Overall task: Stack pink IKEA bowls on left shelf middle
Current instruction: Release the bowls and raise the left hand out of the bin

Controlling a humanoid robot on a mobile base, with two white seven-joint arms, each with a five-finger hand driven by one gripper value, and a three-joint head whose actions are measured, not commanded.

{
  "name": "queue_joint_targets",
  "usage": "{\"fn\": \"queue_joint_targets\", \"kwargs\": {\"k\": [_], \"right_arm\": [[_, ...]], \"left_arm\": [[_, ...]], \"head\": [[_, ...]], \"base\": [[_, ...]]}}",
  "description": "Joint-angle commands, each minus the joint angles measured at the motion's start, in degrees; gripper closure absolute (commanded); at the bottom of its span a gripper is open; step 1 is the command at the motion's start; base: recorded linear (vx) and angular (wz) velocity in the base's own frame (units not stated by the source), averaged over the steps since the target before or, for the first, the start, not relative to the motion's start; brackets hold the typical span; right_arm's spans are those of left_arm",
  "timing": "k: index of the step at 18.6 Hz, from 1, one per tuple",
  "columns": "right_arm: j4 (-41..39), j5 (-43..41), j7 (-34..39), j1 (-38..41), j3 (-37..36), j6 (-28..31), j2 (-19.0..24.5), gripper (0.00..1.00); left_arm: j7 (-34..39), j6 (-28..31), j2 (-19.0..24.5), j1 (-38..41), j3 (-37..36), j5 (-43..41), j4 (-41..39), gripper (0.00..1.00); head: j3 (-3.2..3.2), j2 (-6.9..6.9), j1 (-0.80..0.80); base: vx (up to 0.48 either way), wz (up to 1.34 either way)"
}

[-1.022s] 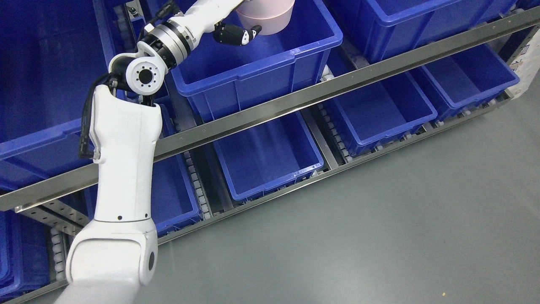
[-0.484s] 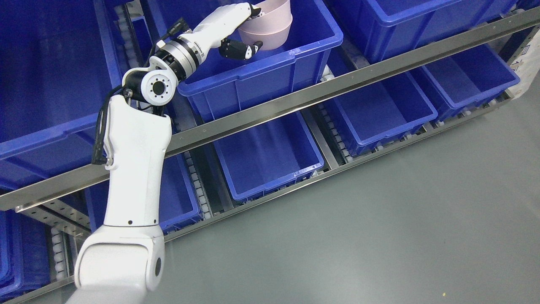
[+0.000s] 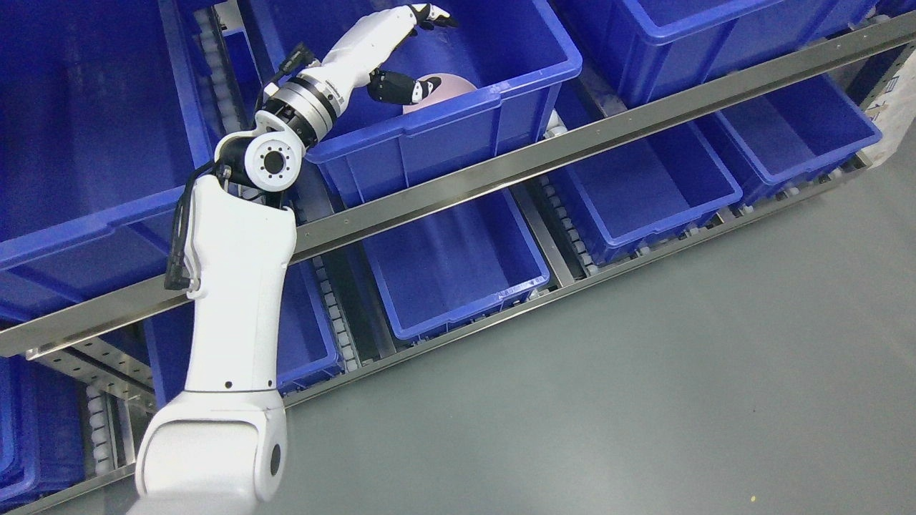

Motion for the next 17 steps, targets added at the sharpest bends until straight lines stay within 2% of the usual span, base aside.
{"fn": "queue_joint_targets", "kwargs": {"k": [1, 3, 6, 10, 12, 17], "right_arm": [[0.0, 0.4, 0.0, 0.0, -0.6, 0.0, -1.0, 0.00], [0.0, 0.4, 0.0, 0.0, -0.6, 0.0, -1.0, 0.00], [0.0, 0.4, 0.0, 0.0, -0.6, 0.0, -1.0, 0.00], [0.0, 0.4, 0.0, 0.0, -0.6, 0.0, -1.0, 0.00], [0.0, 0.4, 0.0, 0.0, -0.6, 0.0, -1.0, 0.00], [0.0, 0.4, 0.0, 0.0, -0.6, 0.0, -1.0, 0.00]], "left_arm": [[12.6, 0.1, 0.3, 0.1, 5.1, 3.1, 0.2, 0.13], [23.0, 1.1, 0.3, 0.1, 5.2, 11.1, -0.1, 0.12], [28.9, 12.0, 0.3, 1.2, 6.6, 30.4, -6.7, 0.12], [28.4, 19.5, 0.3, 5.9, 10.1, 31.5, -17.1, 0.05], [28.4, 20.9, 0.3, 9.2, 9.6, 31.7, -20.5, 0.02], [28.8, 22.0, 0.3, 9.7, 7.3, 31.7, -22.6, 0.00]], "head": [[0.00, 0.00, 0.00], [0.00, 0.00, 0.00], [0.00, 0.00, 0.00], [0.00, 0.00, 0.00], [0.00, 0.00, 0.00], [0.00, 0.00, 0.00]], "base": [[0.000, 0.00], [0.000, 0.00], [0.000, 0.00], [0.003, -0.01], [0.000, 0.00], [0.000, 0.00]]}}
